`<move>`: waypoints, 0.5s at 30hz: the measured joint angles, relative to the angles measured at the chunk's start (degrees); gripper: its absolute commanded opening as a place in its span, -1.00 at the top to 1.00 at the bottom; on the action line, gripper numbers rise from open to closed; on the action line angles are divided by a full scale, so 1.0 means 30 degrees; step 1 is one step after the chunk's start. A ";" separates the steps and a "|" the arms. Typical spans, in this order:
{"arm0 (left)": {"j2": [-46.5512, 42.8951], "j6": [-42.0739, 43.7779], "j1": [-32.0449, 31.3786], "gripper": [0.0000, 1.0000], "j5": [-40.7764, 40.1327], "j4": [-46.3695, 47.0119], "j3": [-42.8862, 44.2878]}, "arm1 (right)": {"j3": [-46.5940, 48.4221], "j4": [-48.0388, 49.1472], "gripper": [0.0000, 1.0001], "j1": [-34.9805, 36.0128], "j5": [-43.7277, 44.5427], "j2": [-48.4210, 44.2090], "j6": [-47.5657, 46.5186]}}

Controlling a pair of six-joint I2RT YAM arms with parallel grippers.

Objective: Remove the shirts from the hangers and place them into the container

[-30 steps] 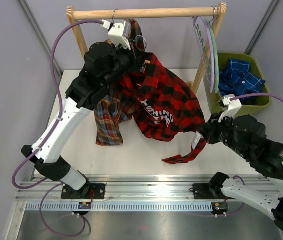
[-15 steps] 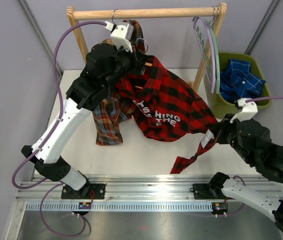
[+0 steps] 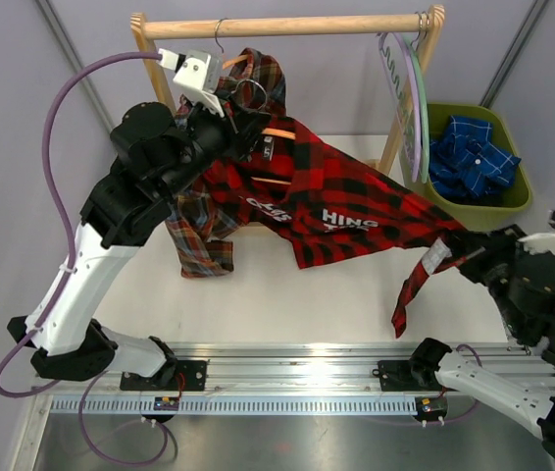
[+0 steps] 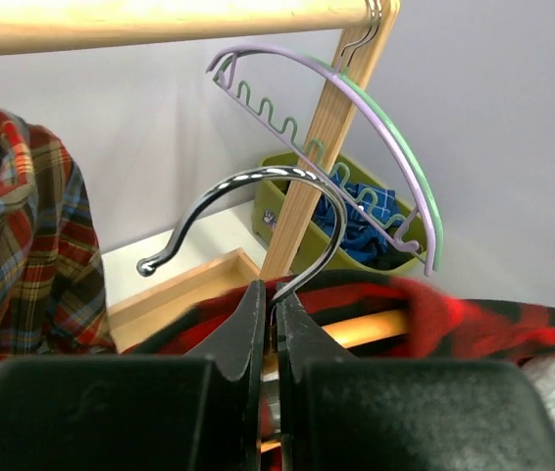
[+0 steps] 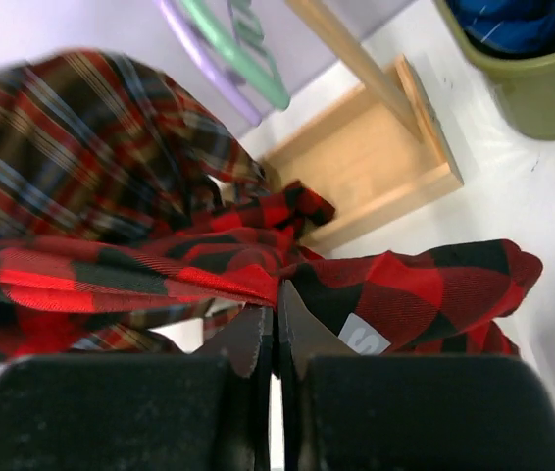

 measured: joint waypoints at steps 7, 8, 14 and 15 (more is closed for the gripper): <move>-0.1013 -0.0852 0.0029 1.00 -0.0561 0.0029 -0.0197 | 0.1894 -0.2149 1.00 -0.0007 0.1996 -0.1894 0.0153; -0.1129 -0.1056 0.0029 1.00 -0.0503 -0.0109 -0.0197 | 0.2142 -0.2222 1.00 -0.0007 0.2244 -0.1617 0.0138; -0.3453 -0.1982 0.0102 1.00 -0.0597 -0.0270 -0.2994 | 0.2186 -0.2710 1.00 -0.0007 0.2841 -0.0860 -0.0124; -0.3912 -0.2113 0.0102 1.00 -0.0597 -0.0379 -0.3373 | 0.2186 -0.2710 1.00 -0.0007 0.2841 -0.0911 -0.0036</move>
